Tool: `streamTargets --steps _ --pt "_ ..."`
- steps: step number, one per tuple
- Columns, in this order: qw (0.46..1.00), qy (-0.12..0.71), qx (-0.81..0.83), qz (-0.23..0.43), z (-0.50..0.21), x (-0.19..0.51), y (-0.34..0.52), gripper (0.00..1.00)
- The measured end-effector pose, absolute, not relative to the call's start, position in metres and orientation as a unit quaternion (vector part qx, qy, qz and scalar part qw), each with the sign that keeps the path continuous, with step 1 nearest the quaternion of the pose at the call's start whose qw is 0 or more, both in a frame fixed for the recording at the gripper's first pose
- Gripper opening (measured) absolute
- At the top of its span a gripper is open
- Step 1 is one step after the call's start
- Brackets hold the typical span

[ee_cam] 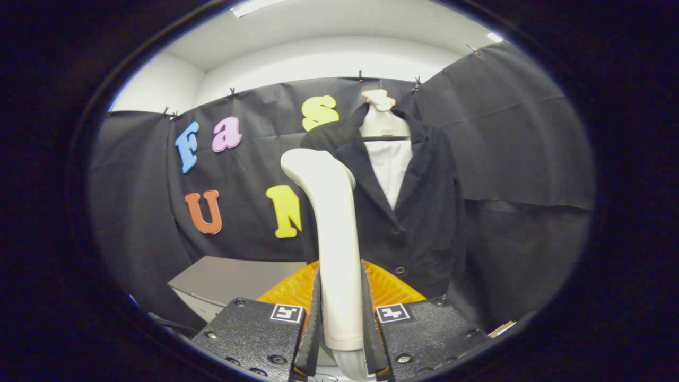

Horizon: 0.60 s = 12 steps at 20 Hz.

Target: Iron the clothes twice with a garment steamer, once on the left side and once on the right side.

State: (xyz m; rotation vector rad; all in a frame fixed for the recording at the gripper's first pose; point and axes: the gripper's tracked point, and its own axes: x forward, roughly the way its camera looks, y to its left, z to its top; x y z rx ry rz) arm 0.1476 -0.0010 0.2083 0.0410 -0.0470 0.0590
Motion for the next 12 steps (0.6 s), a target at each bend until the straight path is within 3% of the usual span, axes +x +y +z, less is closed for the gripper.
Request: streamTargets --steps 12 --pt "0.998 -0.053 0.003 0.035 0.262 0.238 -0.023 0.37"
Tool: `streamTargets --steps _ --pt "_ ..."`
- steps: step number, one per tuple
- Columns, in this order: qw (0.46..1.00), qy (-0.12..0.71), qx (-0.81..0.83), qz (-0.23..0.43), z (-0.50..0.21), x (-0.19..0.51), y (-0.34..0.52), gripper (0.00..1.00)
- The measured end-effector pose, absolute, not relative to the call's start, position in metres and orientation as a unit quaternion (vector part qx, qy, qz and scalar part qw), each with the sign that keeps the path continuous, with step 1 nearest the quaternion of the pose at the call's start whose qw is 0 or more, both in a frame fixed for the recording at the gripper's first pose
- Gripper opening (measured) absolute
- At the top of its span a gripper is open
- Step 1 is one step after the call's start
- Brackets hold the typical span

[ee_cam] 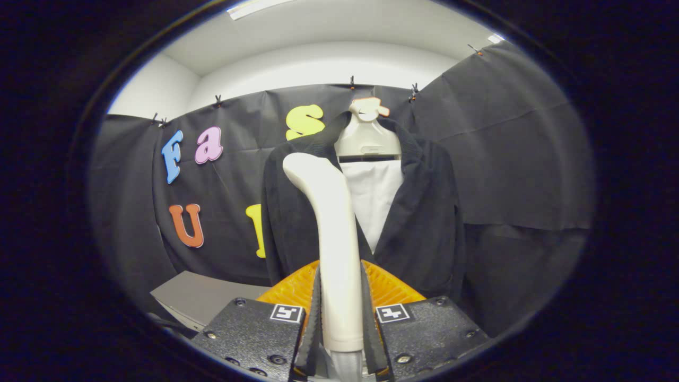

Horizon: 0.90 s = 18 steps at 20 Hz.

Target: Iron the clothes twice with a garment steamer, once on the left side and once on the right side.

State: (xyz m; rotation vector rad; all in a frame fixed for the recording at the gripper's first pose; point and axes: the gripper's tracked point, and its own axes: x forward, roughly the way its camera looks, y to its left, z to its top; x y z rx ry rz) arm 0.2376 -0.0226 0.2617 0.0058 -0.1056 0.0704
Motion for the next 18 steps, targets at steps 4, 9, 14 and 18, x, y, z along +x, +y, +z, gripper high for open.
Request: streamTargets --steps 4,9,14,18 --pt "0.998 -0.055 -0.018 0.033 0.257 0.250 -0.023 0.37" --pt "0.998 -0.046 -0.026 0.026 0.246 0.250 -0.033 0.37" --pt "0.999 -0.018 -0.031 0.015 0.216 0.251 -0.039 0.37" --pt "0.999 -0.004 -0.038 0.002 0.193 0.247 -0.037 0.37"
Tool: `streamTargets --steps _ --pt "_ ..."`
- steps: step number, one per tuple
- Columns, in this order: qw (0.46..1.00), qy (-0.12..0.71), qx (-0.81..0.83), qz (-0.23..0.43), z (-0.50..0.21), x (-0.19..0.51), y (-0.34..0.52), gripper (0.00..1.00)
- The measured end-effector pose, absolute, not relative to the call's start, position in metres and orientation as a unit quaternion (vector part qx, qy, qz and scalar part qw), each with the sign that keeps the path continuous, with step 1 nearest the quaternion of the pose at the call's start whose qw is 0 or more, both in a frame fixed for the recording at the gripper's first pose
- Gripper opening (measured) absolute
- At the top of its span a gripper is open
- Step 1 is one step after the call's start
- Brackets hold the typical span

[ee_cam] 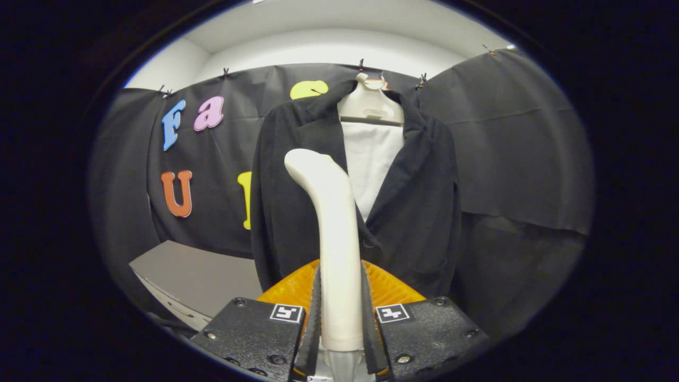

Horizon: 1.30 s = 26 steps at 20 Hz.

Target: Iron the clothes twice with a garment steamer, once on the left side and once on the right side.

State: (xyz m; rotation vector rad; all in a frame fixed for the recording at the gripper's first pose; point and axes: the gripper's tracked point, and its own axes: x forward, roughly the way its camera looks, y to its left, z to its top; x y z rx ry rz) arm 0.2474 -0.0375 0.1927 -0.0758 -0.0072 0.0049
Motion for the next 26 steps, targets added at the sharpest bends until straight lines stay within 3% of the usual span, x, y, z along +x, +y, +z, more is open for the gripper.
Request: streamTargets --steps 26 --pt "0.989 0.140 -0.032 -0.041 0.032 0.252 -0.047 0.37"
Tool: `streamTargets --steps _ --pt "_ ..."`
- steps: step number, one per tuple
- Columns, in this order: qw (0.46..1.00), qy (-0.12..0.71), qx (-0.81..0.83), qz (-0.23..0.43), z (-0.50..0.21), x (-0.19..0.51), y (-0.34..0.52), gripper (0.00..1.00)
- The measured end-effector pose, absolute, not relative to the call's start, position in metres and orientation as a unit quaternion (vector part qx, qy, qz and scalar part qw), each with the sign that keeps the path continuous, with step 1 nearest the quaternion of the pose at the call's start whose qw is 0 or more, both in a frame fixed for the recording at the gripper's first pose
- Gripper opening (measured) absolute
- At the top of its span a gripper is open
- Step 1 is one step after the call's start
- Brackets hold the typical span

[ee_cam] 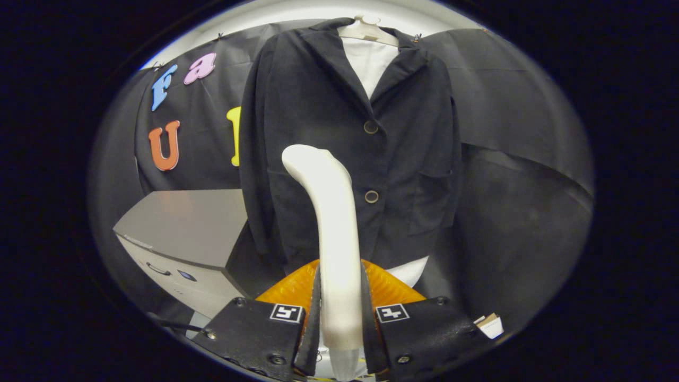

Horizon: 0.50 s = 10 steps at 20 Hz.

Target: Iron the clothes twice with a garment steamer, once on the left side and once on the right side.

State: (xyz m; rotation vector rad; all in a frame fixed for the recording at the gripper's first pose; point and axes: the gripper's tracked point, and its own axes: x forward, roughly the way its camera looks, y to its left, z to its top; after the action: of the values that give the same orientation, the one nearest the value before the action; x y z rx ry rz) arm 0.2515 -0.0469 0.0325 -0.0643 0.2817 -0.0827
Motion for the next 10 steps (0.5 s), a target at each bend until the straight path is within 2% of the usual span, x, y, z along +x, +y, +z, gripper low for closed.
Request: streamTargets --steps 10 --pt "0.979 0.195 -0.027 -0.051 -0.027 0.258 -0.051 0.37"
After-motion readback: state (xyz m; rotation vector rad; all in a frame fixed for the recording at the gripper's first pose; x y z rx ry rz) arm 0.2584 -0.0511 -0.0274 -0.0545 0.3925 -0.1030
